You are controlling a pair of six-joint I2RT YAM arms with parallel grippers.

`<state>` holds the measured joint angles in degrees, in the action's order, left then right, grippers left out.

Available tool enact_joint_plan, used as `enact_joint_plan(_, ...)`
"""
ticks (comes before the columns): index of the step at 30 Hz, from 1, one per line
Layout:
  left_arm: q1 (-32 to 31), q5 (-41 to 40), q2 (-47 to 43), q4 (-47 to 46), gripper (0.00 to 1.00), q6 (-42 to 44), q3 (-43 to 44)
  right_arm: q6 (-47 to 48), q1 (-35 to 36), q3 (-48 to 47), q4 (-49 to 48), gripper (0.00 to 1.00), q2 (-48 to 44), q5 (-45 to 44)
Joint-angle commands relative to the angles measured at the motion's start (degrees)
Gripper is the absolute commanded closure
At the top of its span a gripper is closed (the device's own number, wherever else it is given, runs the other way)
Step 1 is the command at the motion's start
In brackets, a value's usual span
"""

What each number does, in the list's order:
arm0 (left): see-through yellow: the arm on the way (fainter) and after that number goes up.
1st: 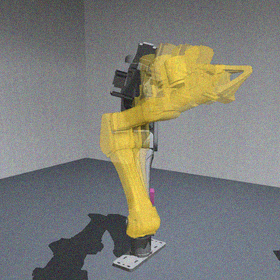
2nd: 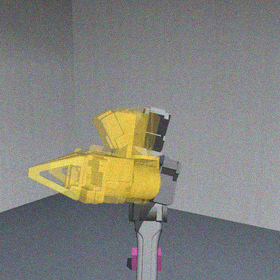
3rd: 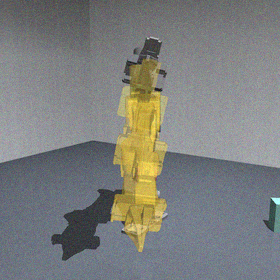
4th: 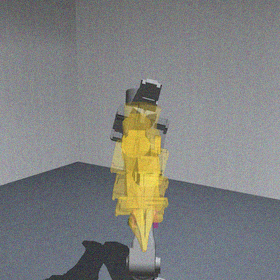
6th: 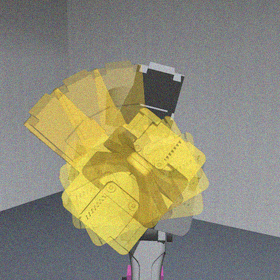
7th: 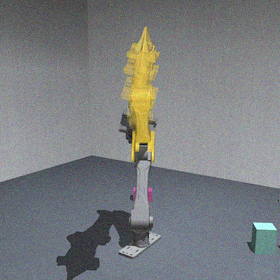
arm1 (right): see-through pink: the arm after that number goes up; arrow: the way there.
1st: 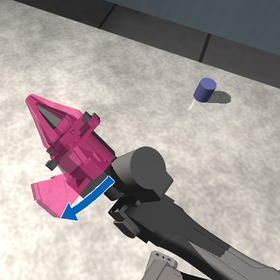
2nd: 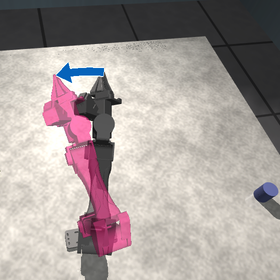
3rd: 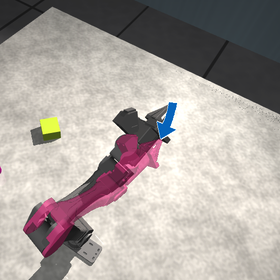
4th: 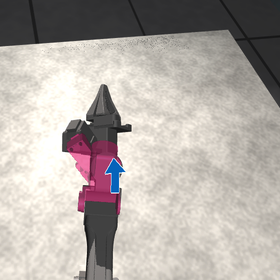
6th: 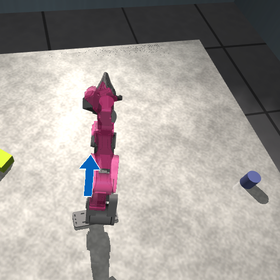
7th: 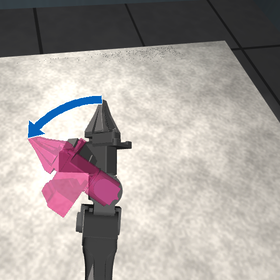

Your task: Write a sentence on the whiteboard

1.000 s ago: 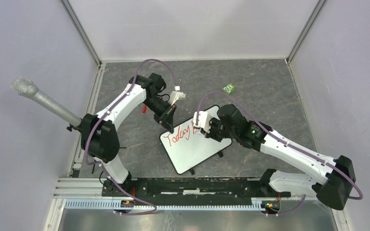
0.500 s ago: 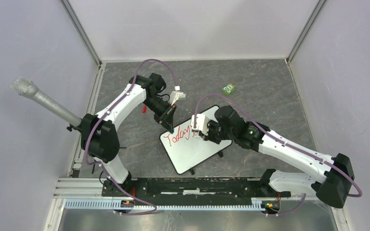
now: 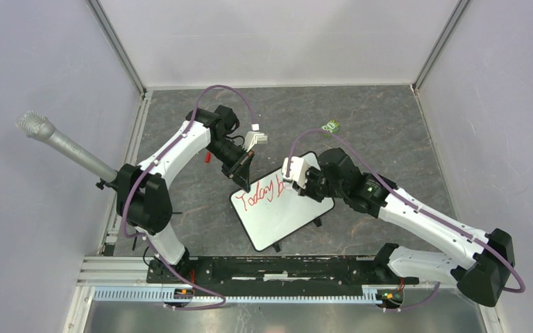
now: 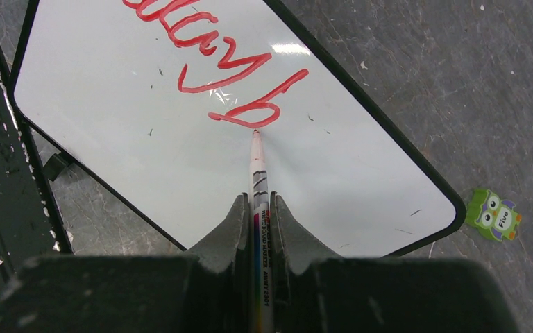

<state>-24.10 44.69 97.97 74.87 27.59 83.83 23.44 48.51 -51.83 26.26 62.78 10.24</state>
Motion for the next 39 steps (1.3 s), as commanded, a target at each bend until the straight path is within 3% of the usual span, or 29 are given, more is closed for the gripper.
enact_joint_plan(1, -0.2, 1.1, -0.5, -0.9, 0.98, 2.3, 0.0, -0.1, -0.1, -3.1, -1.0, 1.0, -0.2, -0.5)
enact_joint_plan(27, -0.2, 1.3, -0.4, -1.2, 0.98, 2.3, -0.4, -1.6, -0.1, -4.9, -3.7, 1.0, 2.5, -4.5)
enact_joint_plan(39, -0.2, 1.1, -0.4, -1.4, 0.98, 2.0, -0.3, -0.3, -0.2, -1.4, -1.7, 1.0, 1.0, -5.8)
